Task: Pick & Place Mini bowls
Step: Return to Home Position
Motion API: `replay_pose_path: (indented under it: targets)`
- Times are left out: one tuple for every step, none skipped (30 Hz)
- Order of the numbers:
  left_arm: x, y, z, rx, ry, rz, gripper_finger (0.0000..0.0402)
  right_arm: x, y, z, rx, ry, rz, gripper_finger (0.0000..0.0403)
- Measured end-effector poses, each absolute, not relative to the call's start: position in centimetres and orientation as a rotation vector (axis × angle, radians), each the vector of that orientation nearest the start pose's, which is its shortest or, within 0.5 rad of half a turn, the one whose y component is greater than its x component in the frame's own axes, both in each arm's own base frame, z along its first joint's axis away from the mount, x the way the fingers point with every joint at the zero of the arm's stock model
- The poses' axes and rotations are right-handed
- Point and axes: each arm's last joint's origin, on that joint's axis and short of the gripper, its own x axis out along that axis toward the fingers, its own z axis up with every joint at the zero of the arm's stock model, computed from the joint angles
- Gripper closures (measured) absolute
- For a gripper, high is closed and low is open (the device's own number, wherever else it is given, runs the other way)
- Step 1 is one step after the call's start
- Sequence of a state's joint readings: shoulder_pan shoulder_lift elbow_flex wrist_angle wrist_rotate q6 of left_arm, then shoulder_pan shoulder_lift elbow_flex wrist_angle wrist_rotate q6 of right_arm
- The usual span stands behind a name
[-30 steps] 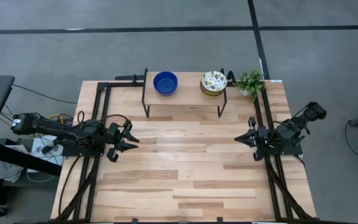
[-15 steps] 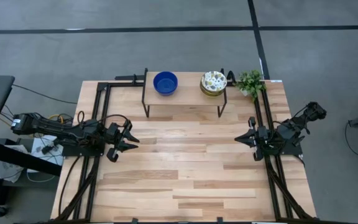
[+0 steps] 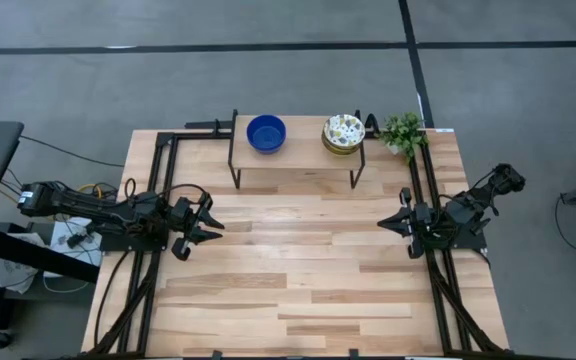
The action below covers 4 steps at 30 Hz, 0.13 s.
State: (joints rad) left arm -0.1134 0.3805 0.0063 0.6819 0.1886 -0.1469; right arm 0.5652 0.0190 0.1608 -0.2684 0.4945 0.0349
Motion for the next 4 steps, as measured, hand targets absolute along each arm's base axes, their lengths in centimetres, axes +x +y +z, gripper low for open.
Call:
replay_pose_path:
  targets:
    - [11.52,-1.85,19.69,-0.133,-0.286,-0.321,0.03,7.71,3.26,19.08,-0.029,0.111,0.068,0.0402]
    - [11.52,-1.86,19.7,-0.133,-0.286,-0.321,0.03,7.71,3.26,19.08,-0.029,0.111,0.069,0.0402]
    - [11.52,-1.85,19.7,-0.133,-0.286,-0.321,0.03,7.71,3.26,19.08,-0.029,0.111,0.069,0.0402]
    - [11.52,-1.85,19.7,-0.133,-0.286,-0.321,0.03,7.71,3.26,19.07,-0.029,0.111,0.069,0.0402]
